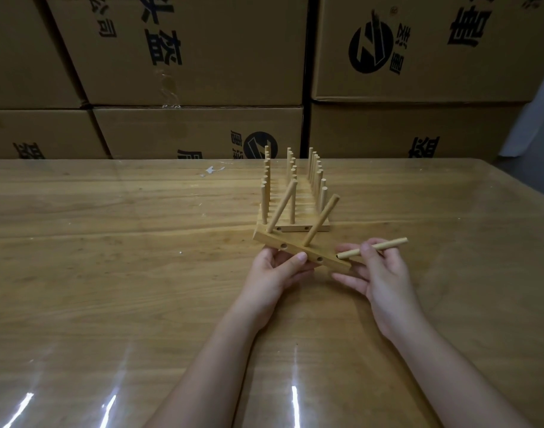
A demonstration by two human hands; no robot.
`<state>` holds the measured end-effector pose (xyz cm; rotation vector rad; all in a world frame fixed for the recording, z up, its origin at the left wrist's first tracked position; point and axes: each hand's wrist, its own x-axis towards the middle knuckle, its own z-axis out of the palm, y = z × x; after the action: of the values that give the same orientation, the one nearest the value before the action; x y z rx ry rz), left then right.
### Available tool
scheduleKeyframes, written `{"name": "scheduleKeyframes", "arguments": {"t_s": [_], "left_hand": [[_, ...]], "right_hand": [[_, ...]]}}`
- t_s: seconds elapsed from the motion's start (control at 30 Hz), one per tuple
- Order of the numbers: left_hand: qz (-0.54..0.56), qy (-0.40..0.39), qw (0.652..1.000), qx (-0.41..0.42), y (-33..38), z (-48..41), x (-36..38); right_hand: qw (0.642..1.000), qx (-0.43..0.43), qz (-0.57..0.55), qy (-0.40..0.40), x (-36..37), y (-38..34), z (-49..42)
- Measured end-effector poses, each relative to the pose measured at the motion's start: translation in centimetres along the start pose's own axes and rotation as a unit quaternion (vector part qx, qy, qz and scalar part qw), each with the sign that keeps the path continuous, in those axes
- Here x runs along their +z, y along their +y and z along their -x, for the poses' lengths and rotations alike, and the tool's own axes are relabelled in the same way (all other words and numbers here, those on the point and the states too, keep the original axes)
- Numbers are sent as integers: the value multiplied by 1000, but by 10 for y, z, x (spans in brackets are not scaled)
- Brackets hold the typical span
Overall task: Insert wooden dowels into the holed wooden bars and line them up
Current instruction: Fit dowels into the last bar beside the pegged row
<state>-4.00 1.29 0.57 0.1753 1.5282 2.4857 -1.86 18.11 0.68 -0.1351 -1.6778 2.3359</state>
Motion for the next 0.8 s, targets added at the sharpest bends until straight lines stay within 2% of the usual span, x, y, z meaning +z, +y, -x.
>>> {"name": "scheduleKeyframes", "arguments": {"t_s": [0.33, 0.8], "left_hand": [[0, 1, 1000, 0, -1, -1, 0], [-32, 1, 999, -19, -3, -2, -1]], "right_hand": [[999, 23, -23, -5, -1, 0, -2], [994, -21, 100, -36, 0, -7, 2]]}}
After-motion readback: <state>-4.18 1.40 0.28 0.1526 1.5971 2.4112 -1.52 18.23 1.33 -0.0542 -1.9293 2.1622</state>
